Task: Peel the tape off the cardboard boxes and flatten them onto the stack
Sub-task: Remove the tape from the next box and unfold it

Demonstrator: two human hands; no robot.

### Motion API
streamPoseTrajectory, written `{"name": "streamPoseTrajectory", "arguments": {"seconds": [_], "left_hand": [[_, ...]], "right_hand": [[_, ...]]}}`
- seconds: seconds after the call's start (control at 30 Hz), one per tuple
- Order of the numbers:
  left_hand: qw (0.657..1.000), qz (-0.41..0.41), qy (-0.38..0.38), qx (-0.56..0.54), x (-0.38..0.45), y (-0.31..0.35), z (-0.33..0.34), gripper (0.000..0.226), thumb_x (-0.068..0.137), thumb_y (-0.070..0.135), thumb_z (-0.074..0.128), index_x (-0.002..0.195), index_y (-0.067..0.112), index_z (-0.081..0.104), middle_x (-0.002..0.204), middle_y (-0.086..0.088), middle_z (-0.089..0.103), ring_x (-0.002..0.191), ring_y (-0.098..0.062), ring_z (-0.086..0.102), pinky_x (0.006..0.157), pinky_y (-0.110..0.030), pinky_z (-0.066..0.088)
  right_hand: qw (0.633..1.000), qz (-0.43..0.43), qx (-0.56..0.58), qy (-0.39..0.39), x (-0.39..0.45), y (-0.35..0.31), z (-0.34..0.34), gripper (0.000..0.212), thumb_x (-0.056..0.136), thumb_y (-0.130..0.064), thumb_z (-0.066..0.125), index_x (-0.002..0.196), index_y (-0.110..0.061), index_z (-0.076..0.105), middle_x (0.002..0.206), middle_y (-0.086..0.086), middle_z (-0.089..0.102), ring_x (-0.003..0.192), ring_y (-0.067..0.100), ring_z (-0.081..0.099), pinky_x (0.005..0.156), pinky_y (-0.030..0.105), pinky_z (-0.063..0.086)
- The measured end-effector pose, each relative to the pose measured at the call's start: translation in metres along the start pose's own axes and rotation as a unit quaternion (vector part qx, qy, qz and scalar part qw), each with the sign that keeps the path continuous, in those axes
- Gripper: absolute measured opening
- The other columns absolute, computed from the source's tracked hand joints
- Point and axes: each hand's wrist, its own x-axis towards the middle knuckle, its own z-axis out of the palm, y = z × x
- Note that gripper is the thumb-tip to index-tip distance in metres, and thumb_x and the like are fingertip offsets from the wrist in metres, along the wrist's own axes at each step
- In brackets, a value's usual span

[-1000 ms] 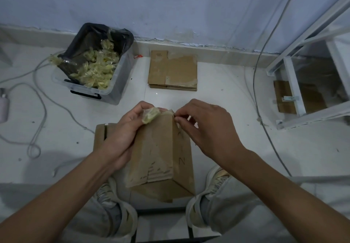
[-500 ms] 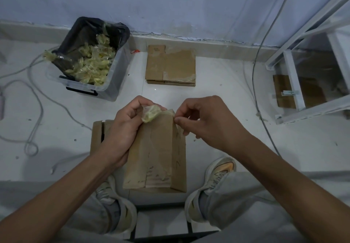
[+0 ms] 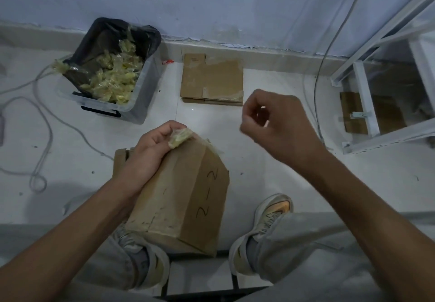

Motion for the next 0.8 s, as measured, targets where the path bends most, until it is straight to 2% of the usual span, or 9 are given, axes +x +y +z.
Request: {"name": "streamPoseTrajectory", "arguments": {"seconds": [0.1, 0.2, 0.33, 0.43, 0.53, 0.6, 0.67, 0.73, 0.8], "left_hand": [[0.999, -0.012, 0.013, -0.037, 0.0, 0.004, 0.001, 0.026, 0.104, 0.016, 0.051, 0.091, 0.024, 0.071, 0.089, -0.002, 0.071, 0.076, -0.012, 0.066, 0.067, -0.023, 0.053], [0.998, -0.019, 0.001, -0.059, -0.001, 0.005, 0.004, 0.026, 0.104, 0.018, 0.05, 0.09, 0.025, 0.071, 0.094, -0.004, 0.071, 0.082, -0.015, 0.066, 0.071, -0.026, 0.054], [0.998, -0.023, 0.004, -0.064, -0.001, 0.002, 0.005, 0.027, 0.104, 0.018, 0.05, 0.088, 0.025, 0.071, 0.094, -0.005, 0.07, 0.084, -0.016, 0.065, 0.075, -0.03, 0.052], [0.998, -0.031, -0.017, -0.05, 0.001, 0.005, 0.003, 0.024, 0.103, 0.018, 0.052, 0.089, 0.024, 0.07, 0.092, -0.004, 0.069, 0.081, -0.014, 0.064, 0.074, -0.028, 0.051], [1.0, -0.026, -0.001, 0.008, 0.002, 0.012, 0.002, 0.017, 0.102, 0.02, 0.055, 0.093, 0.017, 0.07, 0.086, 0.003, 0.071, 0.078, -0.009, 0.065, 0.071, -0.02, 0.05], [0.998, -0.016, 0.028, 0.048, 0.001, 0.013, 0.004, 0.019, 0.103, 0.023, 0.056, 0.091, 0.017, 0.07, 0.084, 0.008, 0.072, 0.079, -0.004, 0.065, 0.073, -0.021, 0.045], [0.996, -0.006, 0.045, 0.07, 0.001, 0.012, 0.006, 0.022, 0.102, 0.023, 0.056, 0.089, 0.014, 0.07, 0.083, 0.01, 0.073, 0.078, -0.001, 0.065, 0.071, -0.016, 0.045], [0.995, 0.001, 0.048, 0.087, 0.002, 0.01, 0.008, 0.023, 0.103, 0.02, 0.056, 0.09, 0.009, 0.072, 0.082, 0.007, 0.074, 0.077, 0.001, 0.065, 0.067, -0.01, 0.045], [0.993, 0.009, 0.037, 0.113, 0.003, 0.008, 0.011, 0.023, 0.102, 0.018, 0.057, 0.092, 0.009, 0.075, 0.084, 0.004, 0.075, 0.076, 0.001, 0.065, 0.067, -0.008, 0.046]], "right_hand": [[0.993, 0.014, 0.109, -0.038, -0.007, -0.004, 0.002, 0.012, 0.096, -0.039, 0.068, 0.092, -0.028, 0.07, 0.085, -0.013, 0.07, 0.062, 0.008, 0.069, 0.062, 0.024, 0.059], [0.991, -0.004, 0.111, -0.072, -0.018, -0.013, 0.027, 0.024, 0.088, -0.052, 0.07, 0.095, -0.029, 0.074, 0.088, -0.016, 0.071, 0.068, 0.008, 0.07, 0.066, 0.032, 0.061], [0.996, -0.031, 0.073, -0.042, -0.021, -0.009, 0.039, 0.006, 0.096, -0.035, 0.073, 0.093, -0.03, 0.073, 0.089, -0.018, 0.069, 0.072, 0.006, 0.067, 0.07, 0.038, 0.06], [0.995, -0.048, 0.058, -0.059, -0.018, -0.006, 0.032, 0.008, 0.099, -0.03, 0.07, 0.091, -0.029, 0.069, 0.086, -0.017, 0.068, 0.075, 0.006, 0.067, 0.071, 0.035, 0.059], [0.986, 0.004, 0.143, -0.082, -0.009, -0.001, 0.025, 0.011, 0.102, -0.023, 0.067, 0.091, -0.021, 0.067, 0.082, -0.008, 0.07, 0.077, 0.01, 0.069, 0.066, 0.021, 0.055], [0.975, 0.036, 0.194, -0.101, -0.007, 0.002, 0.025, 0.011, 0.103, -0.022, 0.065, 0.094, -0.017, 0.068, 0.088, -0.005, 0.073, 0.084, 0.013, 0.071, 0.065, 0.023, 0.056], [0.964, 0.055, 0.224, -0.13, -0.01, 0.002, 0.029, 0.014, 0.102, -0.033, 0.066, 0.105, -0.019, 0.069, 0.095, -0.005, 0.075, 0.091, 0.012, 0.073, 0.07, 0.026, 0.059], [0.964, 0.057, 0.21, -0.153, -0.014, 0.0, 0.035, 0.038, 0.093, -0.054, 0.067, 0.122, -0.029, 0.066, 0.099, -0.011, 0.074, 0.095, 0.007, 0.071, 0.078, 0.023, 0.058], [0.973, 0.036, 0.178, -0.14, -0.018, -0.003, 0.042, 0.044, 0.09, -0.056, 0.071, 0.127, -0.032, 0.065, 0.095, -0.013, 0.072, 0.091, 0.007, 0.071, 0.078, 0.026, 0.059]]}}
